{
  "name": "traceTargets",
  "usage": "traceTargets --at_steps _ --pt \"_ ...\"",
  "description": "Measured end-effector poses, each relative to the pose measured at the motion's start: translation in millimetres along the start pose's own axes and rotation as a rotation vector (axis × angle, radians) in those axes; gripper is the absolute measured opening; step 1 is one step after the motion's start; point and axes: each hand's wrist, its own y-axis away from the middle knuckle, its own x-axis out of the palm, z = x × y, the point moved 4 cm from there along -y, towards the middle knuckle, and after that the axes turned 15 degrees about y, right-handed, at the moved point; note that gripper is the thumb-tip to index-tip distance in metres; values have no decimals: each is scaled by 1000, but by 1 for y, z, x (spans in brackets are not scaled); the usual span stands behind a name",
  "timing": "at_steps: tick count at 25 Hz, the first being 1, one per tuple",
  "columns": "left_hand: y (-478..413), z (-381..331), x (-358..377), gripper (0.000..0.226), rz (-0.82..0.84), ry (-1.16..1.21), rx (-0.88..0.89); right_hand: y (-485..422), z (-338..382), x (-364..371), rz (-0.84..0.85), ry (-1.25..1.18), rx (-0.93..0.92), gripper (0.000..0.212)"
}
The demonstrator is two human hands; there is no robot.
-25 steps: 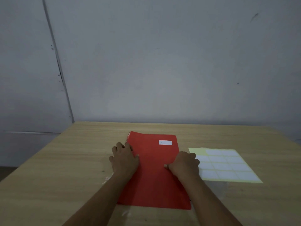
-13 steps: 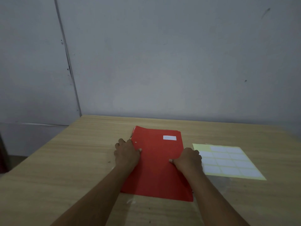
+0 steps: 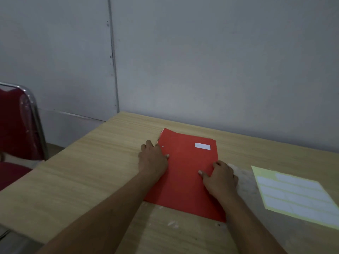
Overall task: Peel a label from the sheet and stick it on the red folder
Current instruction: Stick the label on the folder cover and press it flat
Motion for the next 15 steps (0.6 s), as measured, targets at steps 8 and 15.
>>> traceTargets --at_steps 8,15 --pt "-36 64 -28 47 -23 -97 -9 -12 76 17 -5 41 -96 71" --pt "-70 117 -51 48 -41 -183 -20 -28 150 31 -28 67 -121 70"
